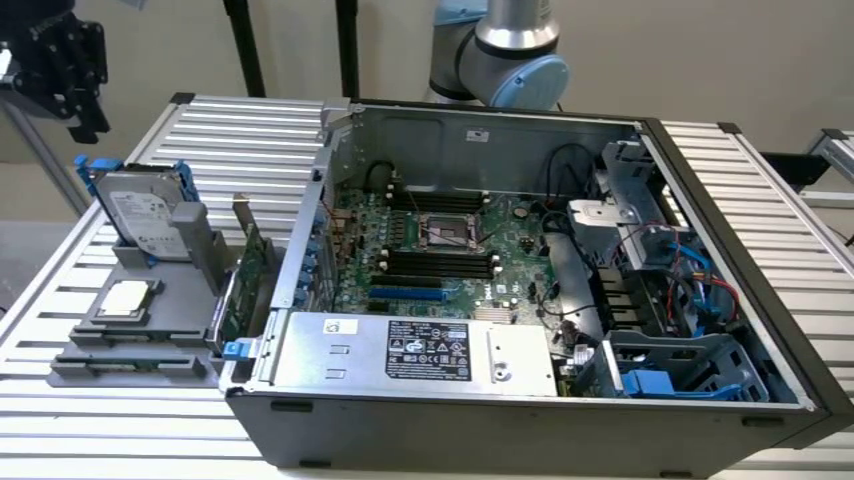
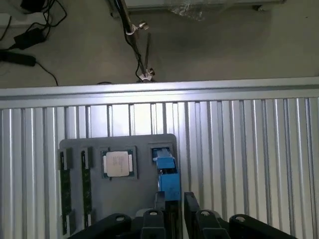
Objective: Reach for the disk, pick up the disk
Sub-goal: 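Pick up the disk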
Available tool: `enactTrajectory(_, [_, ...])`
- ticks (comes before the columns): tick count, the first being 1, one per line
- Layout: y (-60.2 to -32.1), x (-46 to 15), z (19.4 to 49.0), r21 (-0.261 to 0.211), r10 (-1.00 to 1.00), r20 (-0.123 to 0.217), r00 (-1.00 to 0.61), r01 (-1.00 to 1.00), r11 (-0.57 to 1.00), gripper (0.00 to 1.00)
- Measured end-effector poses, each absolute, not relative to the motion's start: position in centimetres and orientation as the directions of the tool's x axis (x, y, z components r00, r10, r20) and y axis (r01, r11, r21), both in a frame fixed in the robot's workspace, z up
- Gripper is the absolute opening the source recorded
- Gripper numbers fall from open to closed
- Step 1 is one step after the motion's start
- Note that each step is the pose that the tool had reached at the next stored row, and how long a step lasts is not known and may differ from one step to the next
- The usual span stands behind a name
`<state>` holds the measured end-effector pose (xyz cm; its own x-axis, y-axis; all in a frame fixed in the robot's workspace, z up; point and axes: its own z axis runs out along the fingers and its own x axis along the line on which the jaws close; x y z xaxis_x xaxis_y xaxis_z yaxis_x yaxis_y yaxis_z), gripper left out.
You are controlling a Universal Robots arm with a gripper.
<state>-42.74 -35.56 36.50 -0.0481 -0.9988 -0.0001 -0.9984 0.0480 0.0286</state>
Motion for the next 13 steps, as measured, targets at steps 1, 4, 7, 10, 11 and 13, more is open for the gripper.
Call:
enactTrajectory(1, [-35.6,-42.7,36.4,0.028,-0.999,0.0,-0.048,-0.998,0.048,0.3])
enactTrajectory(4, [-35.6,-42.8,35.8,0.029,-0.999,0.0,-0.046,-0.999,0.046,0.47])
enactTrajectory(7, [-35.6,-42.8,35.3,0.028,-0.999,0.0,-0.042,-0.999,0.042,0.54])
enactTrajectory(10, [-35.6,-42.8,34.7,0.029,-0.999,0.0,-0.036,-0.999,0.036,0.54])
enactTrajectory(11, [-35.6,-42.8,34.6,0.029,-0.999,0.0,-0.034,-0.999,0.034,0.54])
enactTrajectory(13, [-35.6,-42.8,34.2,0.028,-1.0,0.0,-0.029,-0.999,0.029,0.54])
